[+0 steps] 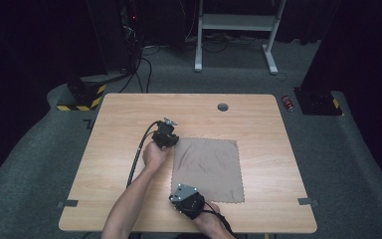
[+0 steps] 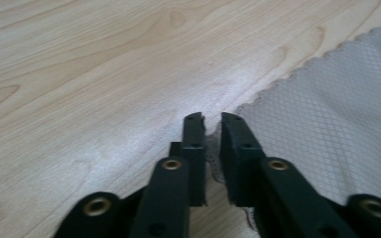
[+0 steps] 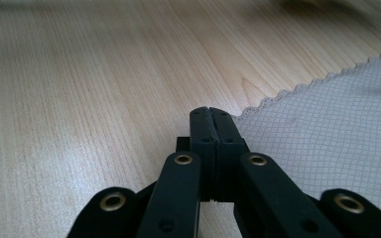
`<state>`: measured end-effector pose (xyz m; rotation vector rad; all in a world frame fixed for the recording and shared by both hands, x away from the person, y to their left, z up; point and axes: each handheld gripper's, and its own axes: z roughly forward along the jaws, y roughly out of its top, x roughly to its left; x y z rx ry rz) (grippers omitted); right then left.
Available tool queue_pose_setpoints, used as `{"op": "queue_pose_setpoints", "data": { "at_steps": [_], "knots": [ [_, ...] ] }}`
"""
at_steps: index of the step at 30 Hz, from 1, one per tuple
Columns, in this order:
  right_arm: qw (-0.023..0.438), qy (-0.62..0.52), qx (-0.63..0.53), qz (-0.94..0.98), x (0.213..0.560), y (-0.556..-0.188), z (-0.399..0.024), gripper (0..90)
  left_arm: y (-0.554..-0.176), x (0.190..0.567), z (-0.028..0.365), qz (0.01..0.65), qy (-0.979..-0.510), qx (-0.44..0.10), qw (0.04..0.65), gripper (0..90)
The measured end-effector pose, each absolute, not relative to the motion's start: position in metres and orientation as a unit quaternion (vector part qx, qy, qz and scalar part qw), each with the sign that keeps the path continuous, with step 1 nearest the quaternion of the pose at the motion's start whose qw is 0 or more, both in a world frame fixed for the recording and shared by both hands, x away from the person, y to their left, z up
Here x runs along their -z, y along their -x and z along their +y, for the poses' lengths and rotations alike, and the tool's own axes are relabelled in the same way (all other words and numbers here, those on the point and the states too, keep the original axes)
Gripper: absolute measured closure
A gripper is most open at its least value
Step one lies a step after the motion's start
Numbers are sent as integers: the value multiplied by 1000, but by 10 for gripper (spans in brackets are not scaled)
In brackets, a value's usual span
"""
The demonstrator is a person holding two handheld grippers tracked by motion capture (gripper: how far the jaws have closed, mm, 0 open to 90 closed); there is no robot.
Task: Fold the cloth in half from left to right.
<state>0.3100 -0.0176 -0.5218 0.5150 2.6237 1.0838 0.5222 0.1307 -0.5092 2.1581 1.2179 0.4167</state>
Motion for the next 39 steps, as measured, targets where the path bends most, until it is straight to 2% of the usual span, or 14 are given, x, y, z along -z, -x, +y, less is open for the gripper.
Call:
{"op": "queue_pose_setpoints", "data": {
  "at_steps": [7, 24, 34, 39],
  "knots": [
    [113, -185, -386, 897, 515, -311, -22, 899, -528, 505, 136, 479, -804, -132, 328, 897],
    [104, -189, -394, 893, 508, -316, -6, 900, -530, 496, 162, 489, -793, -132, 339, 898],
    [93, -172, -402, 895, 501, -318, 16, 900, -524, 487, 193, 497, -788, -140, 336, 899],
    [91, -150, -414, 893, 493, -316, 37, 900, -516, 475, 223, 510, -777, -151, 338, 899]
  ]
}}
